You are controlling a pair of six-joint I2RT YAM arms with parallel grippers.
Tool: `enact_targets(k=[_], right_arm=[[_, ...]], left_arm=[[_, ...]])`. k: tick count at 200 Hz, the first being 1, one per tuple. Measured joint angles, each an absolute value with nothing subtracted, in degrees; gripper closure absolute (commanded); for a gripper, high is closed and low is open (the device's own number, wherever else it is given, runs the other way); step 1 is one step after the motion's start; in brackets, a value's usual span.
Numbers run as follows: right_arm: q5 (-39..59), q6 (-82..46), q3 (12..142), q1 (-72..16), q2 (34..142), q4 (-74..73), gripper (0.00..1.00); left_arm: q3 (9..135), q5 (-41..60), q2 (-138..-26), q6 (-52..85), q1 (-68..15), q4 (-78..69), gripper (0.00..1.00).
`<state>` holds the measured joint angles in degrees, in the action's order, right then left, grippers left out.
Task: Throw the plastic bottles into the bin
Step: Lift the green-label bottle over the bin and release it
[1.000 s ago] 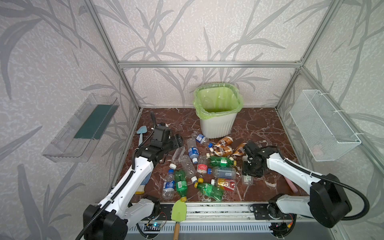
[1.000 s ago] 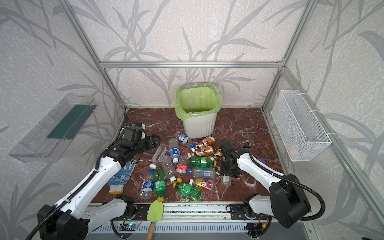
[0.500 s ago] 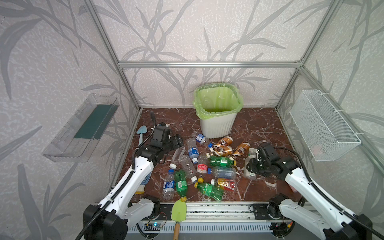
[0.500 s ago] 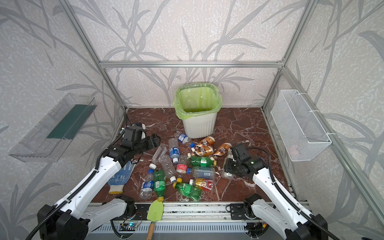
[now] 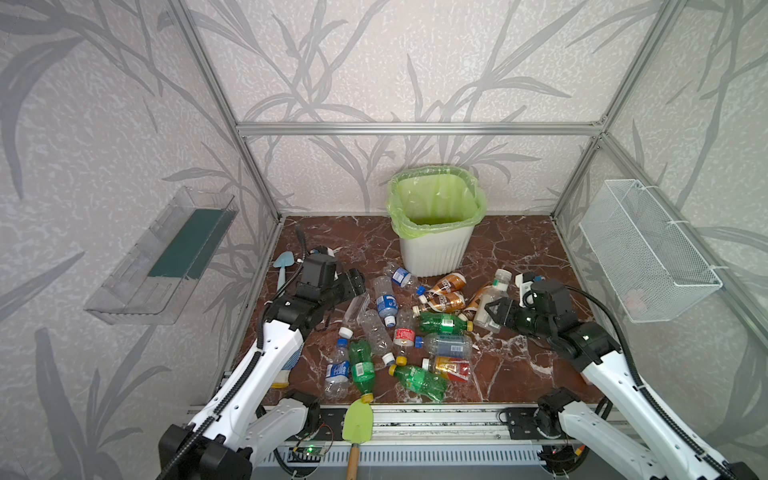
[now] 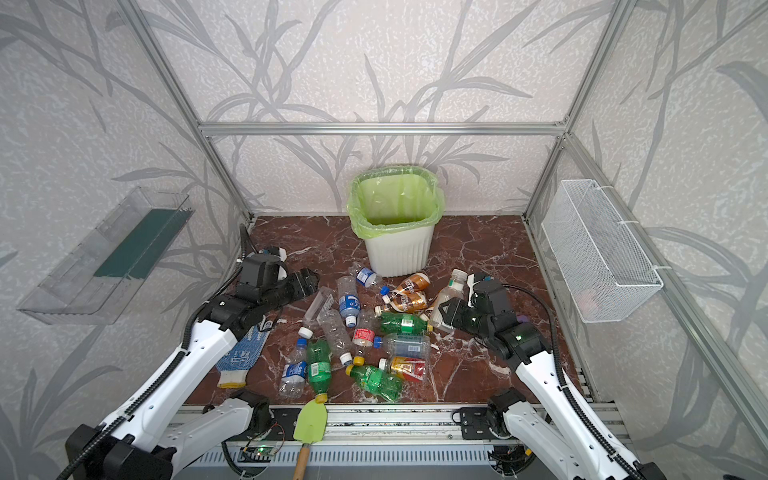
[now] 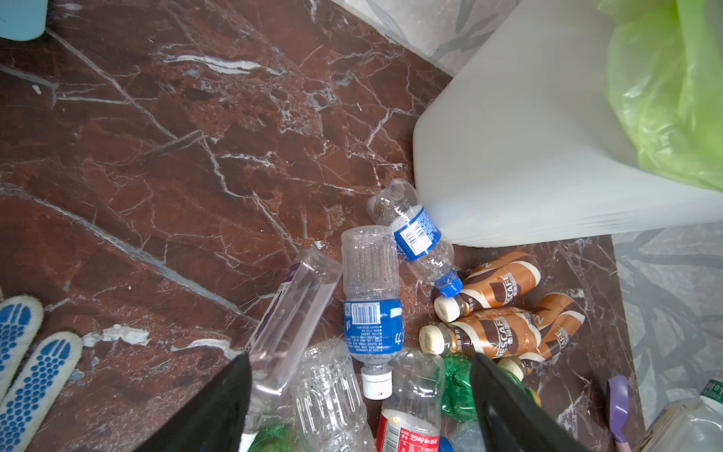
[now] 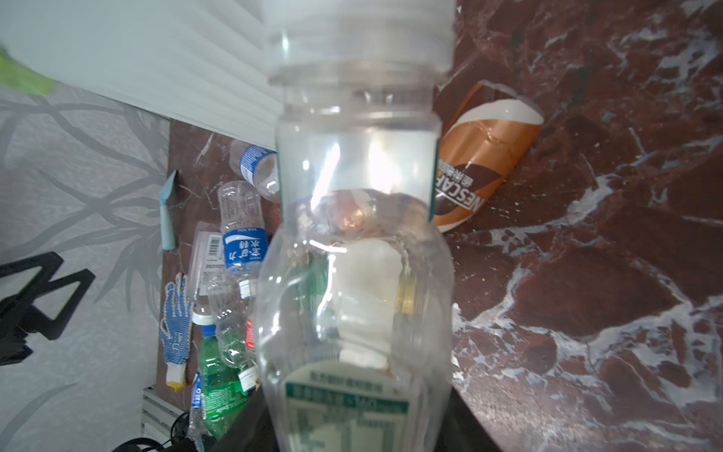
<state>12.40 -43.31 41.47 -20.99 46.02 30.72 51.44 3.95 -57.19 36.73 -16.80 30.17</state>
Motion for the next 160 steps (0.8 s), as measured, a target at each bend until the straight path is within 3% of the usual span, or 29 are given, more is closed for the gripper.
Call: enact_targets(k=[39, 64, 112, 142, 160], right_arm=[[14.1, -44.6, 44.7, -20.8, 50.2, 23.4, 0.54], [15.0, -44.3, 57.9, -20.8, 59.4, 19.9, 0.53], [15.8, -41.6, 101.6, -21.8, 82.2, 14.0, 0.20], [15.2, -40.2, 101.1, -22.2, 81.1, 14.1, 0.11], [14.2, -38.7, 98.3, -22.2, 78.7, 17.0, 0.10]], left_arm=[[49.2, 3.5, -54.2, 38.1, -16.8, 30.4, 0.13], [48.9, 3.2, -52.6, 39.1, -16.8, 30.4, 0.13], [49.6, 2.6, -50.6, 40.1, -16.8, 30.6, 0.13], [51.0, 1.4, -49.6, 40.1, -16.8, 31.3, 0.13], [51.0, 0.8, -48.5, 39.9, -16.8, 31.6, 0.13]])
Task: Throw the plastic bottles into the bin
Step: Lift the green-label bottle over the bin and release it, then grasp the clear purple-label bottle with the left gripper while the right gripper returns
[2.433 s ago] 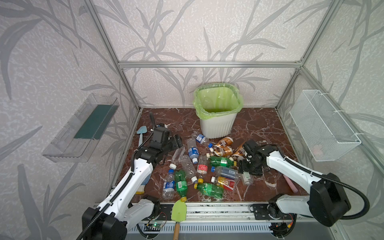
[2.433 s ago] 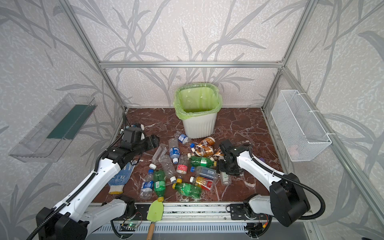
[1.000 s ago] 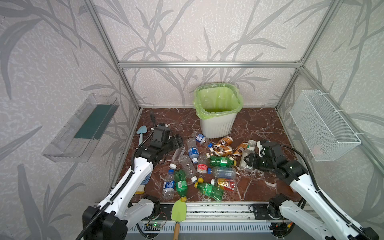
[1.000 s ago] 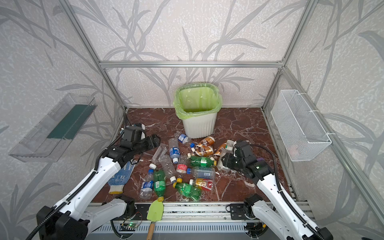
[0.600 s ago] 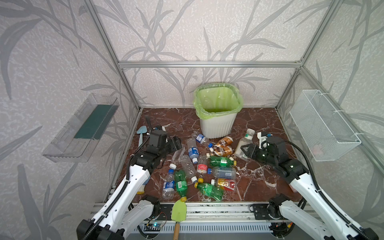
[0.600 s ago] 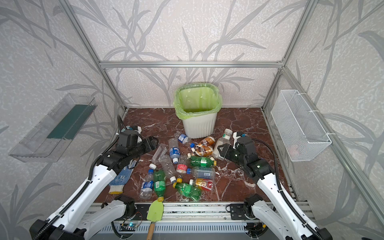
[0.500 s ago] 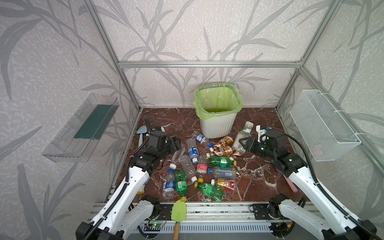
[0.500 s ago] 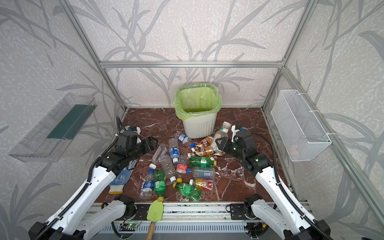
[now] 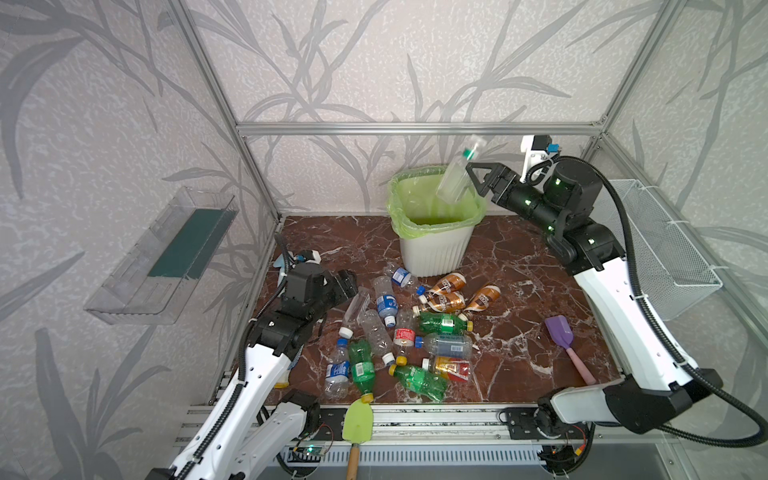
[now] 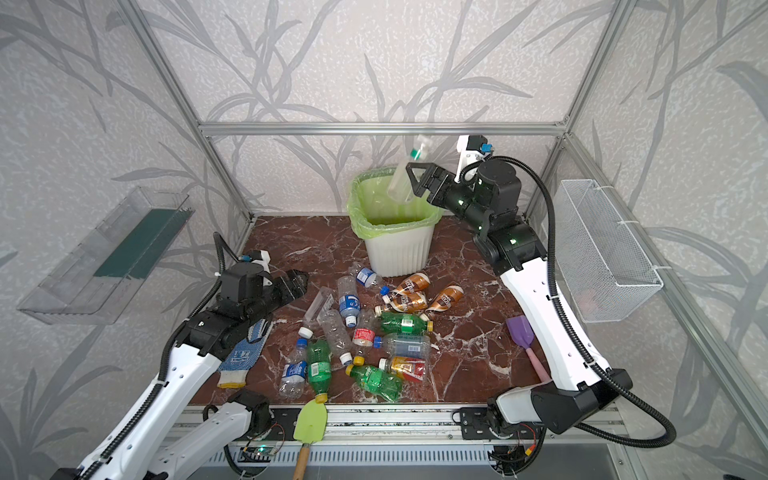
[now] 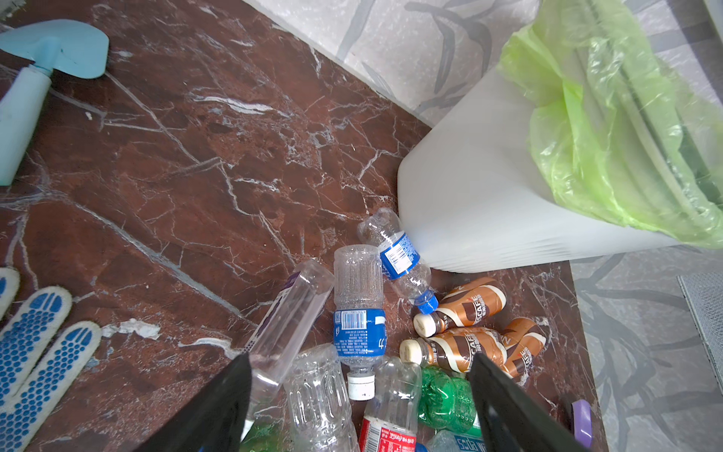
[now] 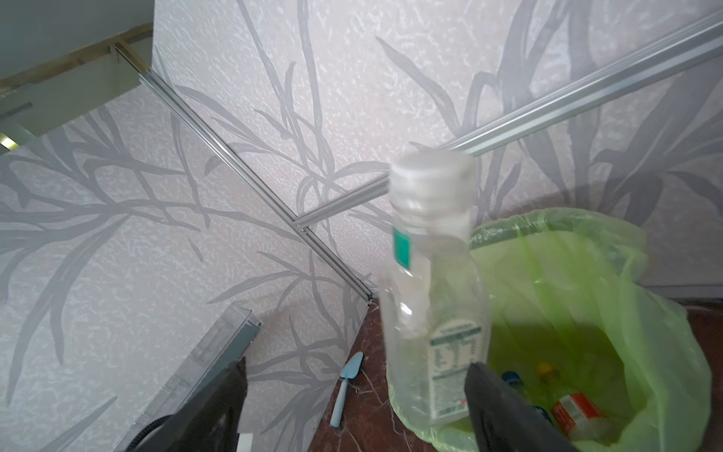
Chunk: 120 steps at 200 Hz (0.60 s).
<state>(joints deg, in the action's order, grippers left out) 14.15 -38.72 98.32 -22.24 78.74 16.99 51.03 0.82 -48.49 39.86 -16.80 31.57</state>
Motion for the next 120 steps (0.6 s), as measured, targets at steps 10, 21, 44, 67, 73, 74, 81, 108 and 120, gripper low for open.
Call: enact_targets(k=[10, 21, 44, 67, 73, 74, 81, 108, 120], right_arm=[[13.9, -37.8, 97.0, -22.0, 77.3, 18.7, 0.11], [13.8, -37.3, 95.4, -21.3, 75.6, 19.9, 0.11], [13.4, -36.3, 90.4, -20.1, 71.9, 21.4, 0.14], [13.3, -36.1, 82.8, -19.8, 68.1, 22.3, 0.16], [13.3, -36.1, 80.5, -19.8, 67.3, 22.7, 0.16], [13.3, -36.1, 80.2, -19.8, 67.2, 22.7, 0.16], [13.3, -36.1, 77.3, -19.8, 66.2, 23.2, 0.17], [13.3, -36.2, 66.3, -19.8, 63.2, 25.5, 0.18], [13.4, -36.3, 61.6, -19.8, 61.9, 26.7, 0.19]], left_arm=[[51.0, 0.5, -48.3, 39.7, -16.8, 31.7, 0.13], [51.0, 0.3, -48.4, 39.5, -16.8, 31.9, 0.13], [51.0, 0.1, -48.9, 39.4, -16.8, 32.1, 0.14], [50.7, 0.1, -49.6, 39.4, -16.8, 32.1, 0.13], [50.5, 0.1, -49.8, 39.3, -16.8, 32.0, 0.13], [50.5, 0.1, -49.9, 39.3, -16.8, 32.1, 0.13], [50.3, 0.1, -50.2, 39.2, -16.8, 32.1, 0.13], [49.7, 0.1, -51.9, 39.0, -16.8, 32.1, 0.13], [49.4, 0.1, -52.6, 39.0, -16.8, 32.1, 0.13]])
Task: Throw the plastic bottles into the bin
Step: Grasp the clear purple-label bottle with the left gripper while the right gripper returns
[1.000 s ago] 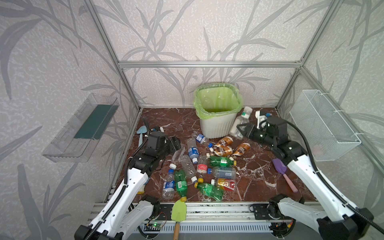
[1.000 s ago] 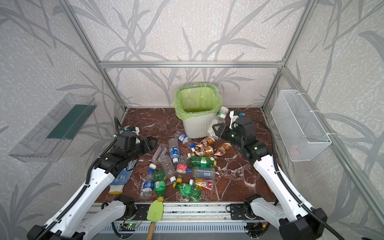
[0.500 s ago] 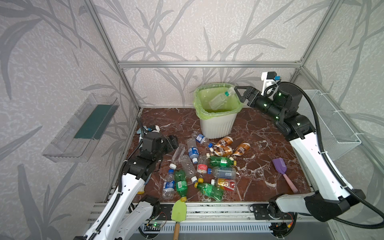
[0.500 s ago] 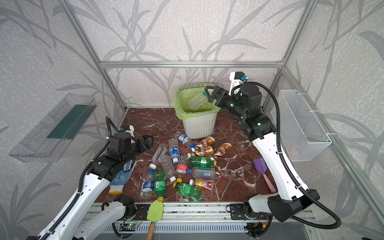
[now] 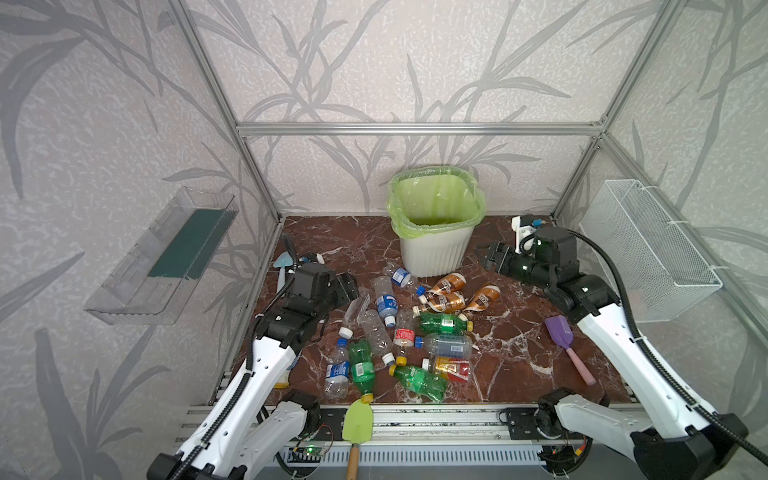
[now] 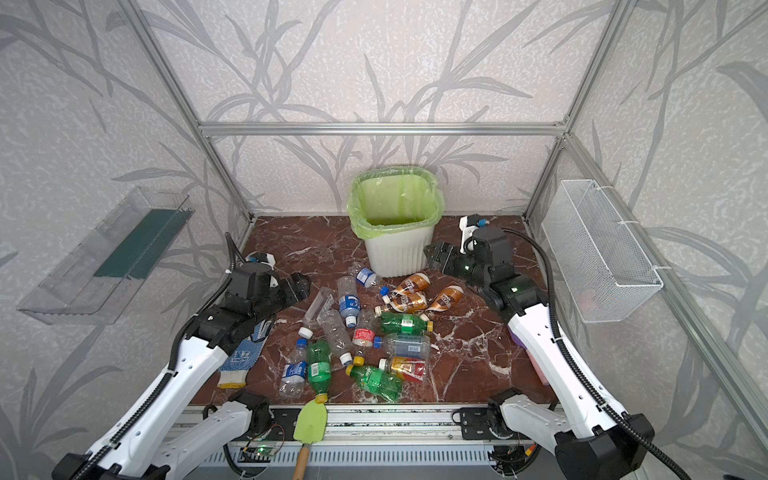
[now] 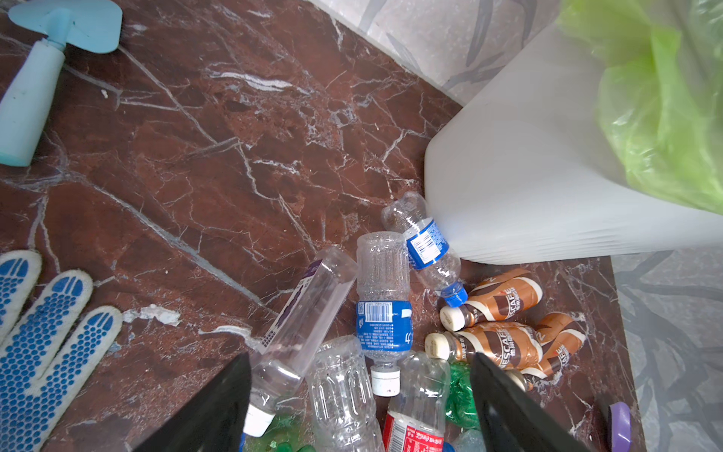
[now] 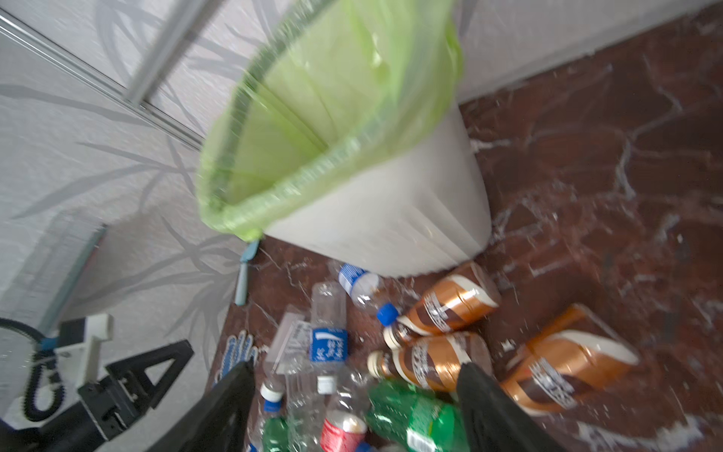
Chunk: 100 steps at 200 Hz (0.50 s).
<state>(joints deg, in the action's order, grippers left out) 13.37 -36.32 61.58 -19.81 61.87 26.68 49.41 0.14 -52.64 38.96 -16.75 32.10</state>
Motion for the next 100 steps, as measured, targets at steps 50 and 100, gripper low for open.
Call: enact_targets(k=[50, 100], right_arm=[[13.8, -37.9, 48.6, -20.1, 56.9, 29.3, 0.19], [14.3, -39.1, 43.8, -21.5, 56.6, 29.1, 0.19]], left_arm=[[49.1, 0.0, -56.4, 38.4, -16.8, 32.8, 0.13], [50.0, -0.2, -63.1, 36.7, -16.5, 36.2, 0.13]])
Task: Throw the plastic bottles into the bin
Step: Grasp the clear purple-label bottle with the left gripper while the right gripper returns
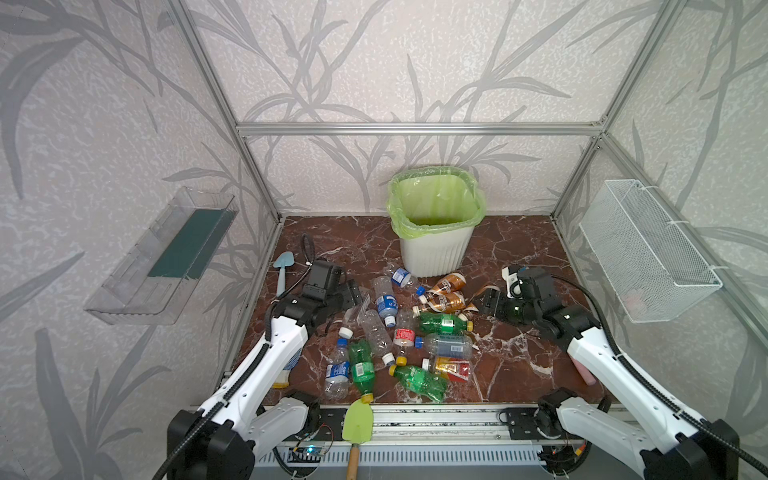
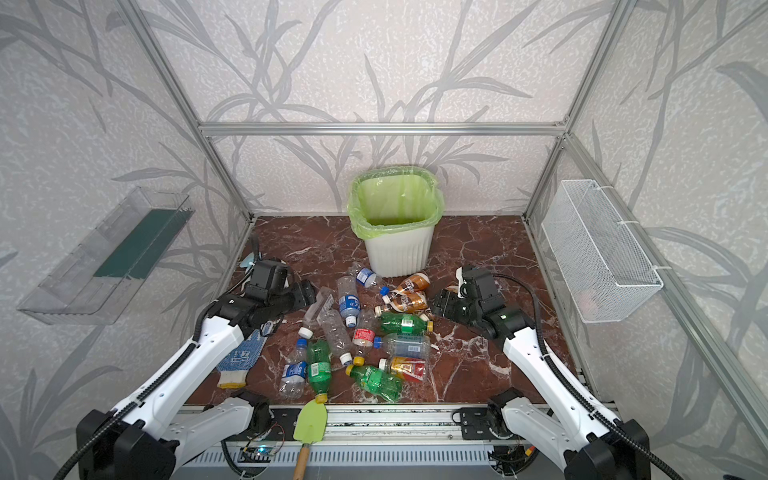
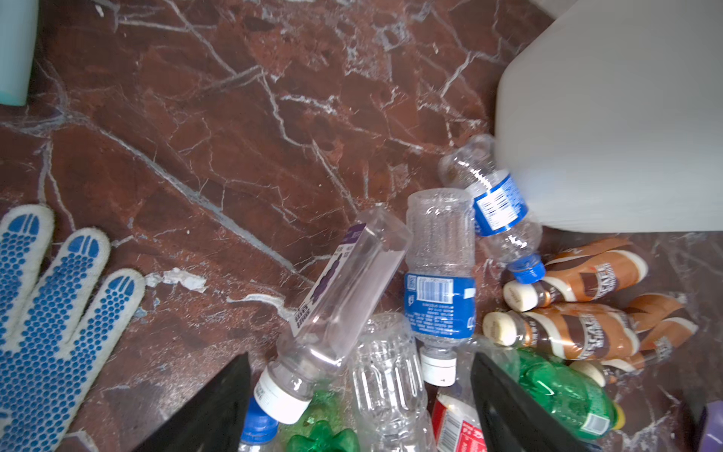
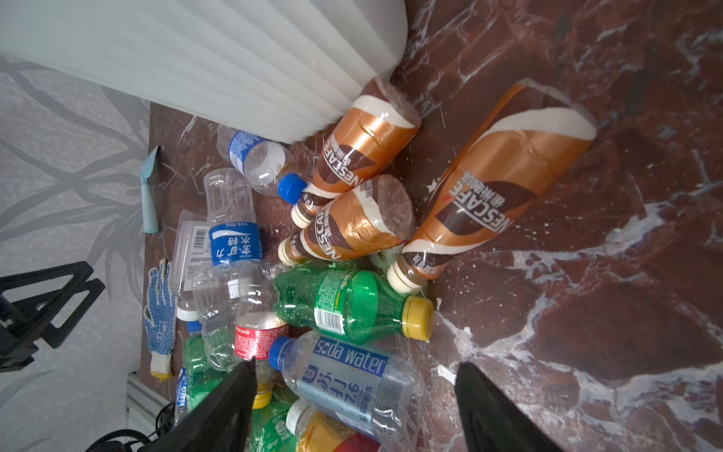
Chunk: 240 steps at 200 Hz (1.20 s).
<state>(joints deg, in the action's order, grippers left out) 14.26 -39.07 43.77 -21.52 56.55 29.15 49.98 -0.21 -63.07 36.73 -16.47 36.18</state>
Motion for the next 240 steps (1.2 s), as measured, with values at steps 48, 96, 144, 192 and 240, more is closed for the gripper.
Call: enact_targets(k=[48, 96, 144, 192, 240], right_arm=[[14.2, -39.2, 42.4, -21.7, 56.5, 28.6, 0.19], [14.2, -39.2, 41.3, -21.7, 56.5, 28.4, 0.20], [14.2, -39.2, 40.9, -21.7, 56.5, 27.8, 0.20], [14.2, -39.2, 40.2, -21.7, 56.5, 27.0, 0.20], [14.2, -39.2, 40.0, -21.7, 56.6, 26.7, 0.20]], left_arm=[[53.8, -0.1, -72.6, 34.3, -16.3, 40.2, 0.13], [59.1, 0.1, -81.7, 32.2, -16.3, 43.6, 0.15], [61.7, 0.1, -86.2, 31.9, -16.3, 45.4, 0.17], [61.8, 0.5, -88.3, 31.8, -16.3, 45.7, 0.19], [61.8, 1.7, -89.3, 31.6, -16.5, 45.6, 0.21]])
